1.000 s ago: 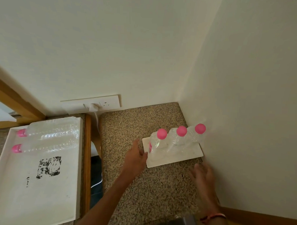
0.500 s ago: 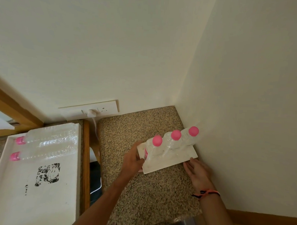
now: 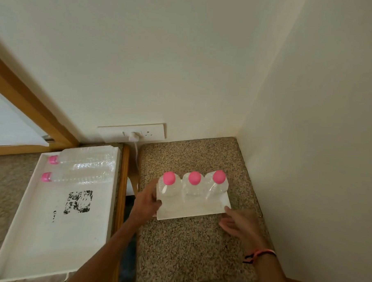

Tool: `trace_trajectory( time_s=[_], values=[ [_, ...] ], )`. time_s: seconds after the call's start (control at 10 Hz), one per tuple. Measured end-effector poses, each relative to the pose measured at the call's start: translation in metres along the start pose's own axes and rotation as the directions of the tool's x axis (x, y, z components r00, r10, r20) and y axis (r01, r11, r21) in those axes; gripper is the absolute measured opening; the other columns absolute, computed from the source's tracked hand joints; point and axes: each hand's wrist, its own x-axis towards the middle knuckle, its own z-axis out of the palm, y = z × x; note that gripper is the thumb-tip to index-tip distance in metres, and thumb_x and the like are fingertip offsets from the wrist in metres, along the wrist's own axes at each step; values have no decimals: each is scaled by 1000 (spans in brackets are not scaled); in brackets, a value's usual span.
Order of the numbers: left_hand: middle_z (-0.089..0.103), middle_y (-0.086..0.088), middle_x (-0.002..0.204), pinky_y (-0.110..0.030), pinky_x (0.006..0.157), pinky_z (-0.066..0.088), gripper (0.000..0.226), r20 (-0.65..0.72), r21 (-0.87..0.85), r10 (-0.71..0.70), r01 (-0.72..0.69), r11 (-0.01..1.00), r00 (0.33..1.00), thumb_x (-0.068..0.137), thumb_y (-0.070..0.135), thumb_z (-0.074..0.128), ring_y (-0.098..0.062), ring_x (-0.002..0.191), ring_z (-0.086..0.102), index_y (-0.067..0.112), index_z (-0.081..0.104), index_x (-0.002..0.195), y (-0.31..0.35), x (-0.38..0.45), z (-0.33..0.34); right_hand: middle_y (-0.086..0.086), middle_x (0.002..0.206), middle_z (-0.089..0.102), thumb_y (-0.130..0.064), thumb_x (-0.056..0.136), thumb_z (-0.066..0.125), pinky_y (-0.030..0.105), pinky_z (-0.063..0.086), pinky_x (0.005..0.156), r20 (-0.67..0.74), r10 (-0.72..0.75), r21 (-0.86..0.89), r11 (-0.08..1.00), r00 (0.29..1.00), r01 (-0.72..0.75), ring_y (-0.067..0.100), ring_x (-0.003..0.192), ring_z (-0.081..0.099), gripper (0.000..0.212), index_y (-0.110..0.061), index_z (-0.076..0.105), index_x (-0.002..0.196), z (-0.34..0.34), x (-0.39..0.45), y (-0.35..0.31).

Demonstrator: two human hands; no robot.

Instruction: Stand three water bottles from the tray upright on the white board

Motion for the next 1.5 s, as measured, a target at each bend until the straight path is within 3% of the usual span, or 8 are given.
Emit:
trace_trajectory(
  time_s=[0.1,0.2,0.3,0.8,1.1,1.3,1.4,1.5],
  values=[
    [66,-11,118,-53,92,57,55,-26,-2,19,-19,1000,999,82,-5,69,-28,107,64,8,50,133,-4,-5,-5,17,111,73,-21,83,80,39,56,85,-23,-372,-511,802,928,309,33,100,70,41,-2,67,117,-1,5,-11],
    [66,-11,114,-55,87,59,55,-54,-8,-1,1,1000,999,82,-4,69,-28,102,66,11,49,131,-4,-10,-3,10,134,61,-13,77,84,45,50,101,280,-535,-499,628,797,597,28,122,59,69,-11,55,139,3,9,-29],
    [69,-12,111,-55,86,59,44,-82,2,-36,37,999,996,84,-2,69,-28,99,67,8,56,125,-3,-14,0,11,132,60,-9,67,90,49,47,104,448,-545,-455,544,709,705,30,124,57,73,-10,58,133,11,13,-41],
    [71,-7,103,-46,85,60,30,-138,52,-96,104,993,986,88,1,67,-24,94,68,7,64,117,-3,-19,10,6,118,66,-20,53,98,45,50,96,384,-628,-484,487,677,727,27,113,60,72,-15,67,117,23,11,-44],
    [63,3,93,-39,82,56,18,-199,65,-98,113,991,975,91,2,63,-23,93,65,9,66,107,3,-19,15,-4,115,50,-20,53,98,29,39,96,353,-609,-515,507,710,691,25,119,54,77,-17,64,121,25,12,-40],
    [71,-3,109,-38,90,57,21,-90,54,-63,68,996,994,95,6,59,-20,100,66,12,66,114,6,-27,2,2,126,62,-33,51,98,43,47,104,484,-571,-480,461,663,747,25,122,55,86,-23,62,129,17,-3,-46],
    [71,7,102,-24,79,55,12,-75,98,80,-72,993,994,97,17,61,-8,97,67,24,65,105,15,-28,-21,-1,146,51,-56,44,95,51,46,108,534,-535,-460,466,655,756,22,135,49,115,-31,46,145,6,-17,-61],
    [68,-6,118,-40,90,57,30,-183,161,172,-143,977,968,101,17,53,-16,105,65,16,57,130,38,-25,-50,-4,170,11,-81,40,81,54,25,122,546,-519,-528,396,658,751,22,155,16,142,-39,15,158,1,-42,-82]
  ],
)
